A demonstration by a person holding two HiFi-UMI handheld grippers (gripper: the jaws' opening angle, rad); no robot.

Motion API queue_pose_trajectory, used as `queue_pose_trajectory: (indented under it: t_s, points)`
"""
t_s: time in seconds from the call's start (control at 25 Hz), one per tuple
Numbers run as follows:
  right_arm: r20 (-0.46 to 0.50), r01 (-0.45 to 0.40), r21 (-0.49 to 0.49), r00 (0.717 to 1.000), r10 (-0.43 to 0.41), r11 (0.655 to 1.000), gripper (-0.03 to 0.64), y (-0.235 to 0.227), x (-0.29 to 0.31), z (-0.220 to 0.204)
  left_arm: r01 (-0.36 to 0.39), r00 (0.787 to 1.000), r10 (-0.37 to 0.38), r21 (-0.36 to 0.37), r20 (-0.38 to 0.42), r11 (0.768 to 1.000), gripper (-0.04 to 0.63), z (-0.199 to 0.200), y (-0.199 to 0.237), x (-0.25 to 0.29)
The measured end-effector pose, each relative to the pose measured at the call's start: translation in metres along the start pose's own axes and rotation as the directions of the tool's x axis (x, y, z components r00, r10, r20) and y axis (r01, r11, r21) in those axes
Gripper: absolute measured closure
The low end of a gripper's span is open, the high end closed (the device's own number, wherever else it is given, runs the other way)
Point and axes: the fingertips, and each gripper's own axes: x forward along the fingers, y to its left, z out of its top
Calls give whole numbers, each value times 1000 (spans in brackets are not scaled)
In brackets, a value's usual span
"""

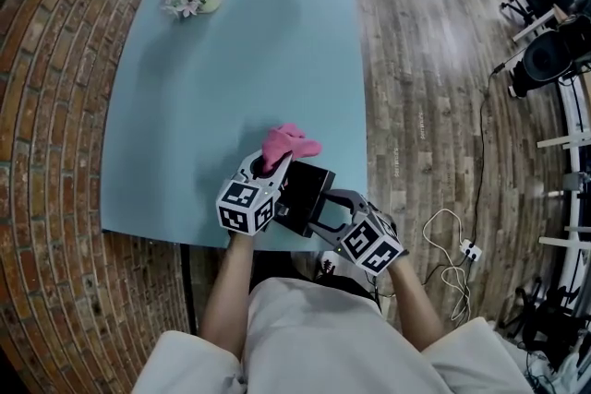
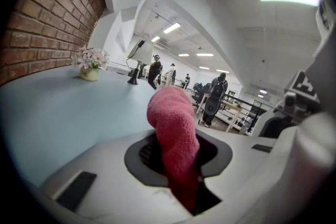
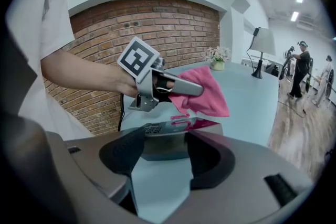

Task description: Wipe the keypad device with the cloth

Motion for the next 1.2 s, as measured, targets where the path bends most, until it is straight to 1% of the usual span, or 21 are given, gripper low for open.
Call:
queue_pose_trajectory:
  t_s: [0.08, 0.12, 0.2, 0.28, 0.36, 0.44, 0.6, 0.72, 0.8, 0.96, 1.2]
  points:
    - [-1, -1, 7, 1000, 1, 1000, 333, 0, -1, 0, 82, 995, -82, 3, 54, 997, 465, 15, -24, -9]
    - [-3, -2, 8, 1000, 2, 1000, 333, 0, -1, 0, 118, 991, -119, 16, 61, 993, 465, 18, -36, -11]
    - [-8, -4, 3, 1000, 4, 1000, 334, 0, -1, -1, 162, 986, -164, 65, 22, 985, 465, 12, -57, -12]
    - [-6, -6, -2, 1000, 6, 1000, 333, 0, -1, -1, 180, 983, -176, 99, -47, 979, 465, -3, -69, -8]
    - [-2, -7, 0, 1000, 7, 1000, 333, 1, -2, 0, 201, 976, -191, 105, -101, 974, 465, -18, -79, -5]
    - [-7, -5, 2, 1000, 5, 1000, 333, 1, -3, 1, 214, 972, -199, 113, -126, 970, 465, -26, -88, -3]
    - [-15, -8, -10, 1000, 7, 1000, 333, 0, -2, 2, 202, 972, -187, 105, -139, 974, 466, -29, -84, 0]
    - [-17, -9, -11, 1000, 9, 1000, 333, 1, -1, 0, 166, 976, -149, 94, -158, 982, 466, -37, -69, 3]
    - [-12, -10, -9, 1000, 10, 1000, 333, 1, -2, 1, 145, 976, -131, 68, -173, 987, 466, -42, -59, 4]
    - [-13, -13, -2, 1000, 13, 1000, 333, 0, -2, 3, 106, 972, -99, 23, -215, 994, 466, -52, -36, 5]
    - [-18, -14, -1, 1000, 14, 1000, 333, 0, -1, 1, 43, 957, -48, -27, -286, 999, 466, -70, -7, 6]
